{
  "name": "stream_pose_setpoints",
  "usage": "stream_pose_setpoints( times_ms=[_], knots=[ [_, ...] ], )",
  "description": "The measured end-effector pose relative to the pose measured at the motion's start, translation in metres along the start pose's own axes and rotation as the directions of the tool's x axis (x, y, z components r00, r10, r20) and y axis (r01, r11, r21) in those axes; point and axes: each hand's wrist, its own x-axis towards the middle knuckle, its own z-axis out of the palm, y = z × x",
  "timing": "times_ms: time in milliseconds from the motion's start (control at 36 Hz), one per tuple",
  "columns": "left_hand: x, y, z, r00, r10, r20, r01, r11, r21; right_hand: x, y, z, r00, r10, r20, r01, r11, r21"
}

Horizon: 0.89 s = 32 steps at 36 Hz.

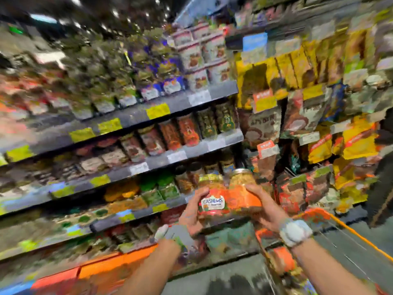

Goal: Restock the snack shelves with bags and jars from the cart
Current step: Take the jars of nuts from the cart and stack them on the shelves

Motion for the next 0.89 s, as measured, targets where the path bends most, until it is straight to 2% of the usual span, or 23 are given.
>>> stream_pose_setpoints(
  times_ms=[139,167,361,500,667,778,889],
  knots=[
    [-0.088,0.049,-0.069,0.986,0.165,-0.016,-0.166,0.983,-0.082,-0.017,-0.023,0.126,0.961,-0.026,0.276,0.004,0.997,0.079],
    [-0.098,0.055,-0.078,0.983,0.182,-0.008,-0.182,0.979,-0.092,-0.022,-0.026,0.143,0.956,-0.020,0.292,-0.002,0.997,0.074],
    [-0.190,0.107,-0.186,0.899,0.389,-0.202,-0.417,0.901,-0.118,-0.039,-0.014,0.302,0.883,-0.026,0.468,0.093,0.988,-0.121],
    [-0.228,0.147,-0.268,0.868,0.456,-0.199,-0.482,0.869,-0.109,-0.041,0.006,0.399,0.876,-0.058,0.479,0.135,0.982,-0.128],
    [-0.267,0.201,-0.367,0.847,0.506,-0.164,-0.513,0.858,0.002,-0.043,0.030,0.508,0.820,-0.109,0.562,0.252,0.950,-0.183],
    [-0.288,0.230,-0.403,0.831,0.543,-0.120,-0.549,0.835,-0.025,-0.040,0.034,0.564,0.867,-0.145,0.477,0.266,0.944,-0.197],
    [-0.298,0.264,-0.444,0.791,0.606,-0.085,-0.603,0.795,0.059,-0.033,0.038,0.614,0.884,-0.165,0.438,0.275,0.940,-0.202]
  ],
)
